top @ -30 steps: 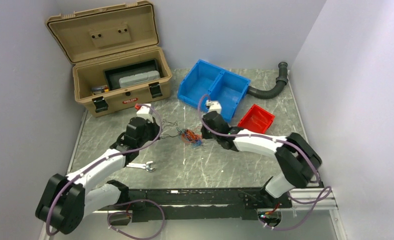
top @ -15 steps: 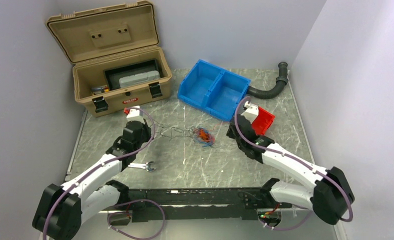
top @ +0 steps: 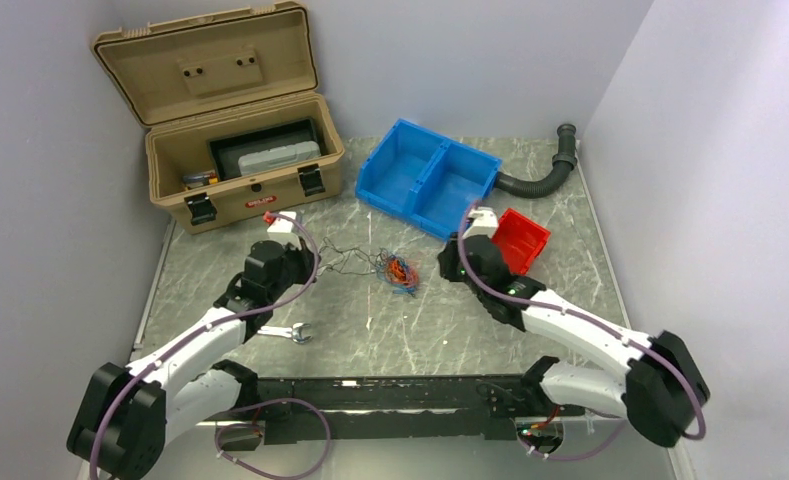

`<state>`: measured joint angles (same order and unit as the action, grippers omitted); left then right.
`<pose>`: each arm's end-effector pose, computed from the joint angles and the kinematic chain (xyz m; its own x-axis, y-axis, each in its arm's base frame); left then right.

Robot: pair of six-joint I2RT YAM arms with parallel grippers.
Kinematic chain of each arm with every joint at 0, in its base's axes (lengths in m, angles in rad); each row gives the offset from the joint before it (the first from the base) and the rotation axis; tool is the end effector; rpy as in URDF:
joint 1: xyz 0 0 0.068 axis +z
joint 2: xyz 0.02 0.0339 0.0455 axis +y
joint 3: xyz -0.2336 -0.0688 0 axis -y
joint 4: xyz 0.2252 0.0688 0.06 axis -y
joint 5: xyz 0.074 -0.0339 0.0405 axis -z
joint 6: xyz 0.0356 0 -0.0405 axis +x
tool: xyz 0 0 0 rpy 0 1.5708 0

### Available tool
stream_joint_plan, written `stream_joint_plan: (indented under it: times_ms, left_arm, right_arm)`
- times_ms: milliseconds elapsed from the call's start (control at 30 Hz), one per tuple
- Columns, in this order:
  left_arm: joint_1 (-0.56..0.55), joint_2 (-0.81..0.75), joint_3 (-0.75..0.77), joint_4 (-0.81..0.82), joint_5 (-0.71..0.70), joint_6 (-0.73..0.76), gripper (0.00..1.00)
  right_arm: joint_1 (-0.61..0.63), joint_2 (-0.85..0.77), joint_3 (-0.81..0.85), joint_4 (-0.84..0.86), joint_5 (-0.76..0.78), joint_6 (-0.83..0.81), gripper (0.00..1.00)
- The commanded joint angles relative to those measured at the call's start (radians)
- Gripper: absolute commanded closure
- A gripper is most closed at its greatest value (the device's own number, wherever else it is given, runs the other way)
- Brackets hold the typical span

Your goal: Untangle the cables

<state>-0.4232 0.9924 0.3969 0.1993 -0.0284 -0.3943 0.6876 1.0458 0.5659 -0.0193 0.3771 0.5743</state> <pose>0.1951 -0.0868 0.1902 -0.4734 -0.2079 -0.8560 0.2218 0.9123 -0.3443 0.1817 0.1323 0.2136 -0.4954 0.2467 -0.8329 -0.0847 0.9405 0.3290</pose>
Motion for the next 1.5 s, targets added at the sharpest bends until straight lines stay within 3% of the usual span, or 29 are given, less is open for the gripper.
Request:
stream_joint_plan:
  times_ms: [0,67,300,533,700,833,967,1133,1300,1467]
  left_arm:
    - [0.001,-0.008,-0.005,0.088,0.089,0.035,1.0]
    - [0.0,-0.015,-0.016,0.118,0.119,0.04,1.0]
    - [0.0,-0.021,-0.018,0.132,0.135,0.054,1.0]
    - [-0.001,-0.028,-0.023,0.135,0.127,0.054,1.0]
    - [0.0,-0.039,-0.019,0.104,0.077,0.05,1.0]
    - [0.0,-0.059,-0.012,0.024,-0.084,0.005,1.0]
    - [0.0,-0.073,0.012,-0.116,-0.322,-0.067,1.0]
    - [0.001,-0.086,0.027,-0.226,-0.481,-0.157,1.0]
    - [0.006,-0.085,0.039,-0.281,-0.543,-0.193,1.0]
    - [0.006,-0.098,0.018,-0.165,-0.385,-0.1,1.0]
  right_arm:
    - [0.06,0.143,0.113,0.103,-0.184,-0.149,0.53]
    - [0.083,0.225,0.187,0.077,-0.209,-0.177,0.38]
    - [0.111,0.449,0.299,0.064,-0.239,-0.173,0.14]
    - [0.123,0.65,0.413,-0.044,-0.212,-0.172,0.14]
    - [0.123,0.703,0.413,-0.099,-0.147,-0.11,0.21]
    - [0.119,0.687,0.394,-0.199,0.032,-0.021,0.48]
    - [0.075,0.59,0.326,-0.256,0.127,0.074,0.62]
    - [-0.059,0.419,0.198,-0.301,0.132,0.201,0.78]
    - [-0.133,0.199,0.079,-0.331,0.195,0.267,0.81]
    - [-0.138,0.04,0.036,-0.267,0.155,0.167,0.81]
